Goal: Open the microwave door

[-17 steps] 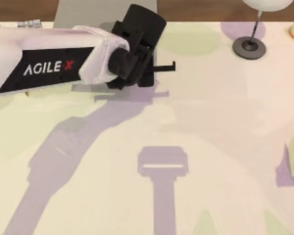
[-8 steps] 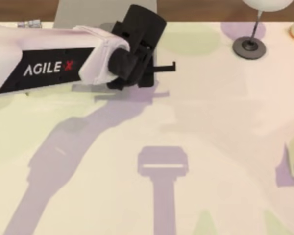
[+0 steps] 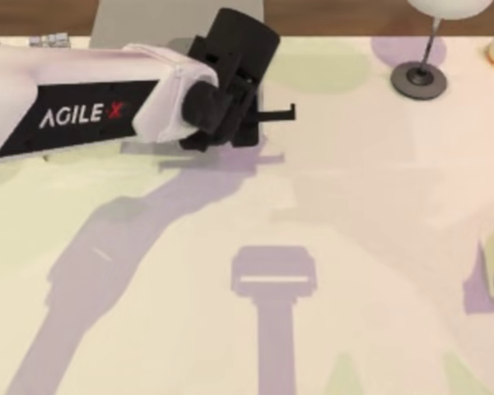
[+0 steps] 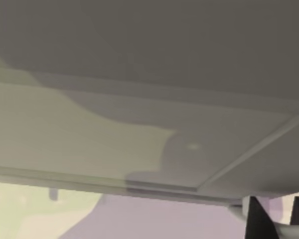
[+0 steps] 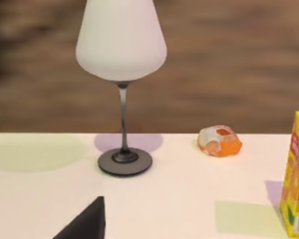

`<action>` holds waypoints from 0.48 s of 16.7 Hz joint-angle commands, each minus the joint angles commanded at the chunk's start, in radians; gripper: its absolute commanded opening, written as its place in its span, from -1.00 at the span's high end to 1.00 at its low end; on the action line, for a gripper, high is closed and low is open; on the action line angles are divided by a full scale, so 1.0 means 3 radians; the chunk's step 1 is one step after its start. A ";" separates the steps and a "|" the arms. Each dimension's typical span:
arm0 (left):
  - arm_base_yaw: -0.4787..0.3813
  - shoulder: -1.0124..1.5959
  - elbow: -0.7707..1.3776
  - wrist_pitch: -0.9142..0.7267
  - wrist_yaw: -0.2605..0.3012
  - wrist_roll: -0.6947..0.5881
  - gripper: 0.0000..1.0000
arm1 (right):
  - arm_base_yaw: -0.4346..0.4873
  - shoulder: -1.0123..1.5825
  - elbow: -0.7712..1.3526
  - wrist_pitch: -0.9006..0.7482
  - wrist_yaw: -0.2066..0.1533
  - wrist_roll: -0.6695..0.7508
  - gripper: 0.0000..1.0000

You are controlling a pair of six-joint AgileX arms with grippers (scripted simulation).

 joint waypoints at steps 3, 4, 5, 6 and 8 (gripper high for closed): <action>0.0000 0.0000 0.0000 0.0000 0.0000 0.0000 1.00 | 0.0000 0.0000 0.0000 0.0000 0.0000 0.0000 -1.00; 0.0000 0.0000 0.0000 0.0000 0.0000 0.0000 1.00 | 0.0000 0.0000 0.0000 0.0000 0.0000 0.0000 -1.00; 0.0000 0.0000 0.0000 0.0000 0.0000 0.0000 1.00 | 0.0000 0.0000 0.0000 0.0000 0.0000 0.0000 -1.00; -0.0020 0.0019 0.0003 0.0004 0.0024 -0.0016 1.00 | 0.0000 0.0000 0.0000 0.0000 0.0000 0.0000 -1.00; -0.0013 0.0000 -0.0041 0.0017 0.0039 0.0017 1.00 | 0.0000 0.0000 0.0000 0.0000 0.0000 0.0000 -1.00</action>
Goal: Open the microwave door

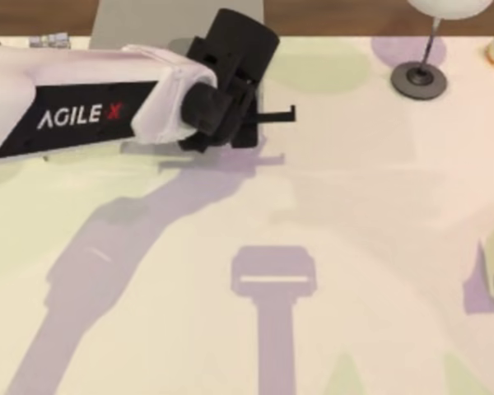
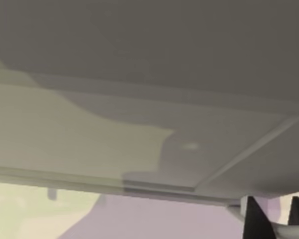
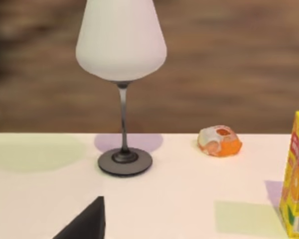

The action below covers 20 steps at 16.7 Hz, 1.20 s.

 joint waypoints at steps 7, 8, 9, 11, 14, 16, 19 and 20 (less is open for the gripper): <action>0.0036 -0.0149 -0.0190 0.0130 0.0091 0.0174 1.00 | 0.0000 0.0000 0.0000 0.0000 0.0000 0.0000 -1.00; 0.0036 -0.0149 -0.0190 0.0130 0.0091 0.0174 1.00 | 0.0000 0.0000 0.0000 0.0000 0.0000 0.0000 -1.00; 0.0036 -0.0149 -0.0190 0.0130 0.0091 0.0174 1.00 | 0.0000 0.0000 0.0000 0.0000 0.0000 0.0000 -1.00; 0.0036 -0.0149 -0.0190 0.0130 0.0091 0.0174 1.00 | 0.0000 0.0000 0.0000 0.0000 0.0000 0.0000 -1.00; 0.0036 -0.0149 -0.0190 0.0130 0.0091 0.0174 1.00 | 0.0000 0.0000 0.0000 0.0000 0.0000 0.0000 -1.00; 0.0036 -0.0149 -0.0190 0.0130 0.0091 0.0174 1.00 | 0.0000 0.0000 0.0000 0.0000 0.0000 0.0000 -1.00; 0.0036 -0.0149 -0.0190 0.0130 0.0091 0.0174 1.00 | 0.0000 0.0000 0.0000 0.0000 0.0000 0.0000 -1.00; 0.0036 -0.0149 -0.0190 0.0130 0.0091 0.0174 1.00 | 0.0000 0.0000 0.0000 0.0000 0.0000 0.0000 -1.00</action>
